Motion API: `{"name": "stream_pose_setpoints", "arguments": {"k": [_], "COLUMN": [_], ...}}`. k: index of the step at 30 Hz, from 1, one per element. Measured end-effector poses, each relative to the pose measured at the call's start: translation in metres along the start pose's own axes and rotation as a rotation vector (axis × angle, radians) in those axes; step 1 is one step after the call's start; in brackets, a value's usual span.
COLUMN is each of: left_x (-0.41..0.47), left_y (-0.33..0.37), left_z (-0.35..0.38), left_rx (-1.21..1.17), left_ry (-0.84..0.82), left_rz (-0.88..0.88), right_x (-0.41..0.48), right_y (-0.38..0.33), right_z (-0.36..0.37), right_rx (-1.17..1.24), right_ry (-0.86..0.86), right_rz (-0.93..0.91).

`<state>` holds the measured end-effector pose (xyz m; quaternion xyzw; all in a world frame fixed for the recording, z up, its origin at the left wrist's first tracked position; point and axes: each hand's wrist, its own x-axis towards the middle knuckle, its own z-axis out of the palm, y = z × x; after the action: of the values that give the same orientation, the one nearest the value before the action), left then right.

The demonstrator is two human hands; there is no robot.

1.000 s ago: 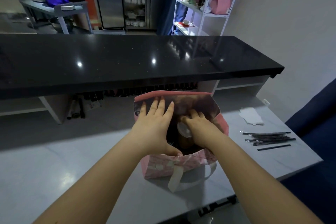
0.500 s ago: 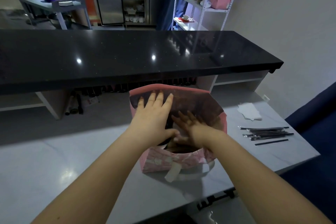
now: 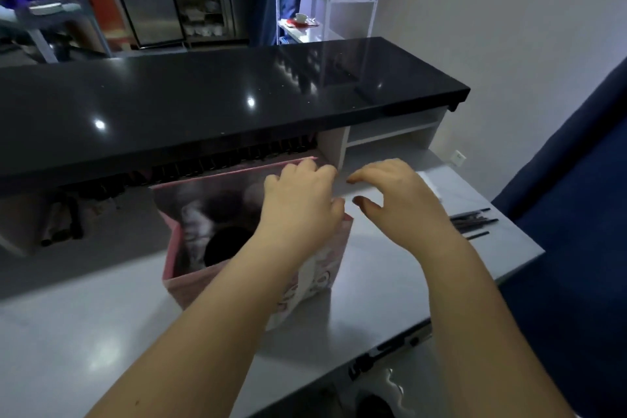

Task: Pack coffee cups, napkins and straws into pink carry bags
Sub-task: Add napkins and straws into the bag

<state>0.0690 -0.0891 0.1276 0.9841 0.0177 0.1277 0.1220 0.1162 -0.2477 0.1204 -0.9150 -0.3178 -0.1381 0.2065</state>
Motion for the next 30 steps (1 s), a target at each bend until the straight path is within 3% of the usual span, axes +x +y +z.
{"name": "stream_pose_setpoints", "arguments": {"k": [9, 13, 18, 25, 30], "left_x": [0.068, 0.077, 0.072, 0.059, 0.064], "left_y": [0.112, 0.142, 0.152, 0.167, 0.168], "left_z": [0.081, 0.143, 0.211, 0.254, 0.257], "left_rx": [-0.047, -0.096, -0.126, -0.175, -0.182], "left_ry": [-0.014, -0.105, -0.269, -0.268, -0.194], "left_rz": [-0.039, -0.115, -0.33, -0.488, -0.559], "right_x": [-0.042, -0.055, -0.072, -0.106, -0.087], "right_y": [0.193, 0.263, 0.328, 0.355, 0.369], "right_z": [-0.017, 0.014, 0.062, 0.086, 0.084], "right_rx": [0.11, 0.135, -0.029, 0.213, 0.298], "right_ry": [-0.055, -0.288, -0.546, -0.306, -0.262], "right_rz": [0.332, 0.388, 0.343, 0.129, 0.289]}}
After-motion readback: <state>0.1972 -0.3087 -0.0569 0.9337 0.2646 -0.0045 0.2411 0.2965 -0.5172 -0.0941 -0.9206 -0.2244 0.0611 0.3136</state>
